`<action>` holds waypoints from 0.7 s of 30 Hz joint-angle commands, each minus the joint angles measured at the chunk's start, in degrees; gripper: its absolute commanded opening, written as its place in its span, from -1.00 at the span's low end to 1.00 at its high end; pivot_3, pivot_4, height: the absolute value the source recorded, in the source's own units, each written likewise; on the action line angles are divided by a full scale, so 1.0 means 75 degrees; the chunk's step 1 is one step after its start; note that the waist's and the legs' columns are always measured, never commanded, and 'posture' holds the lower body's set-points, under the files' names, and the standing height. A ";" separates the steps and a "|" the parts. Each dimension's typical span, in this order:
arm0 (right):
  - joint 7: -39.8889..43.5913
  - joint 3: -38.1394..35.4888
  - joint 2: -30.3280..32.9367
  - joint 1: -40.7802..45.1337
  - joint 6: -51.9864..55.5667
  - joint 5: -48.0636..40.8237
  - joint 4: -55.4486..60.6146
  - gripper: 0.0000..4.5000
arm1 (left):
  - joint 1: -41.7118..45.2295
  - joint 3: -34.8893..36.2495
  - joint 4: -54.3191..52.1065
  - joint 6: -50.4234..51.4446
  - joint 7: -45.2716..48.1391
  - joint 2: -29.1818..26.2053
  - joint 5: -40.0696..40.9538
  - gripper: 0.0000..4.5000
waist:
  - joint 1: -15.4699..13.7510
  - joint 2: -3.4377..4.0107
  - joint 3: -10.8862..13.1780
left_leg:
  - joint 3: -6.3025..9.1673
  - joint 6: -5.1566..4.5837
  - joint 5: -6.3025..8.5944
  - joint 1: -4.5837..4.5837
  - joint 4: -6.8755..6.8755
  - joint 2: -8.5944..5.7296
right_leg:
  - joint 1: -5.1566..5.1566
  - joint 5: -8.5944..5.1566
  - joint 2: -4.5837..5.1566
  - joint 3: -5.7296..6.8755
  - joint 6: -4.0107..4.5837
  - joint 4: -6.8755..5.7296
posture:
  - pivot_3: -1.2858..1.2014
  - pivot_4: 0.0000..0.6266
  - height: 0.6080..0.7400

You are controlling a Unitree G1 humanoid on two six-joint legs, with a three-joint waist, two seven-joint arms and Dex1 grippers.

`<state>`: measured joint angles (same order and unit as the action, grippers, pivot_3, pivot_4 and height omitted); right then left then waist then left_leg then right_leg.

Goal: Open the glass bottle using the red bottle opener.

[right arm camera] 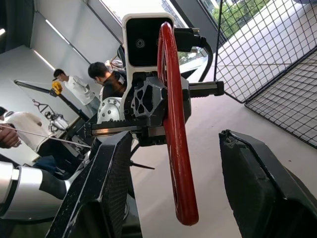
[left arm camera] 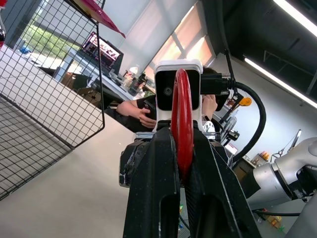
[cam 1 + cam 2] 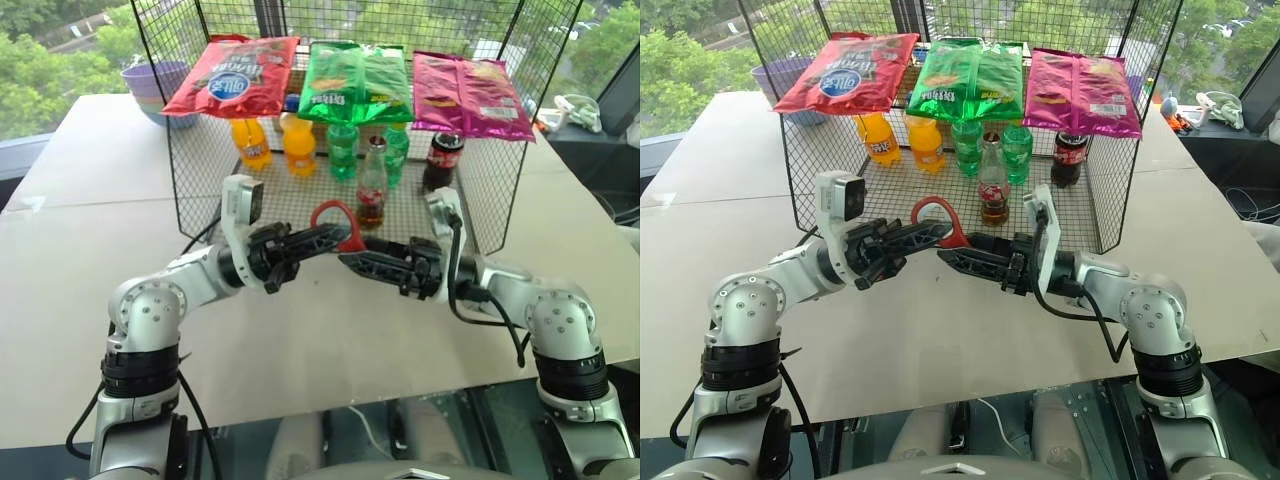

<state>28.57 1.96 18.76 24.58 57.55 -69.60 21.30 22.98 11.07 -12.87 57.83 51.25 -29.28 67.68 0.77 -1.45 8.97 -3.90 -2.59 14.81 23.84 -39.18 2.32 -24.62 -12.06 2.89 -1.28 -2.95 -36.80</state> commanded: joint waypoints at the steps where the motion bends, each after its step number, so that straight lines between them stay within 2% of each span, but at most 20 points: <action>1: 0.0141 0.0052 -0.0001 0.0133 0.0033 -0.0064 0.0130 0.26 | 0.0062 0.0014 -0.0310 -0.0090 0.0136 -0.0094 0.0125 -1.00 | 0.0000 0.0000 0.0000 | 0.0000 0.0000 0.0000 0.0000 0.0001 0.0000 | 0.0000 0.0000 0.0000 0.0000 0.0000 0.0000 | 0.03 -0.52 1.00; 2: 0.0156 0.0069 0.0007 0.0134 0.0034 -0.0045 0.0131 0.02 | 0.0065 0.0014 -0.0306 -0.0092 0.0145 -0.0102 0.0119 -1.00 | 0.0001 0.0000 0.0000 | 0.0000 0.0000 0.0000 0.0000 0.0000 0.0000 | 0.0000 0.0000 0.0000 0.0000 0.0000 0.0000 | 0.03 -0.52 1.00; 3: 0.0156 0.0081 0.0007 0.0138 0.0032 -0.0028 0.0129 -0.05 | 0.0069 0.0014 -0.0300 -0.0093 0.0158 -0.0112 0.0114 -1.00 | 0.0001 0.0000 0.0000 | 0.0001 0.0000 0.0000 0.0000 0.0001 0.0000 | -0.0001 0.0000 0.0000 0.0000 0.0000 0.0000 | 0.03 -0.52 1.00; 9: 0.0186 0.0081 0.0002 0.0145 0.0033 0.0032 0.0107 -0.05 | 0.0079 -0.0036 -0.0299 -0.0127 0.0202 -0.0131 0.0066 -1.00 | -0.0001 0.0000 0.0000 | 0.0000 0.0000 0.0000 0.0000 0.0001 0.0000 | -0.0001 0.0000 0.0000 0.0000 0.0000 0.0000 | 0.03 -0.52 1.00; 12: 0.0189 0.0084 -0.0016 0.0149 0.0028 0.0042 0.0106 -0.44 | 0.0056 -0.0068 -0.0318 -0.0150 0.0258 -0.0165 0.0029 -1.00 | 0.0001 0.0000 0.0000 | 0.0000 0.0000 0.0000 0.0000 0.0002 0.0000 | -0.0001 0.0000 0.0000 0.0000 0.0000 0.0000 | 0.03 -0.52 1.00; 13: 0.0185 0.0080 -0.0025 0.0153 0.0029 0.0043 0.0097 -0.60 | 0.0052 -0.0072 -0.0322 -0.0155 0.0267 -0.0172 0.0026 -1.00 | 0.0000 0.0000 0.0001 | 0.0001 0.0000 0.0000 0.0000 0.0002 0.0000 | -0.0001 -0.0001 0.0000 0.0000 0.0000 0.0000 | 0.03 -0.52 1.00; 14: 0.0185 0.0082 -0.0034 0.0155 0.0027 0.0050 0.0094 -0.85 | 0.0045 -0.0073 -0.0325 -0.0158 0.0283 -0.0183 0.0024 -1.00 | 0.0001 0.0001 0.0001 | 0.0001 0.0000 0.0000 0.0000 0.0002 0.0000 | -0.0002 -0.0001 0.0000 0.0000 0.0001 0.0000 | 0.03 -0.52 1.00; 15: 0.0194 0.0081 -0.0041 0.0156 0.0027 0.0055 0.0091 -0.99 | 0.0039 -0.0081 -0.0326 -0.0148 0.0312 -0.0198 0.0032 -1.00 | 0.0001 0.0000 0.0002 | 0.0000 0.0000 0.0000 0.0000 0.0002 0.0000 | -0.0003 -0.0001 0.0000 0.0000 0.0001 0.0000 | 0.03 -0.52 1.00; 21: 0.0263 0.0106 -0.0033 0.0159 0.0052 0.0079 0.0091 -0.99 | -0.0008 -0.0115 -0.0337 -0.0049 0.0483 -0.0302 0.0106 -1.00 | 0.0001 0.0000 0.0002 | 0.0000 0.0000 0.0000 0.0001 0.0003 0.0001 | -0.0003 -0.0001 0.0000 0.0000 0.0001 0.0002 | 0.03 -0.52 1.00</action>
<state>30.61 3.23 18.67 24.74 58.21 -68.78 21.24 22.92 10.62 -12.94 57.21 54.05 -30.62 67.67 0.78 -1.45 8.99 -3.90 -2.59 14.81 23.85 -39.15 2.33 -24.65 -12.07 2.89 -1.28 -2.95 -36.78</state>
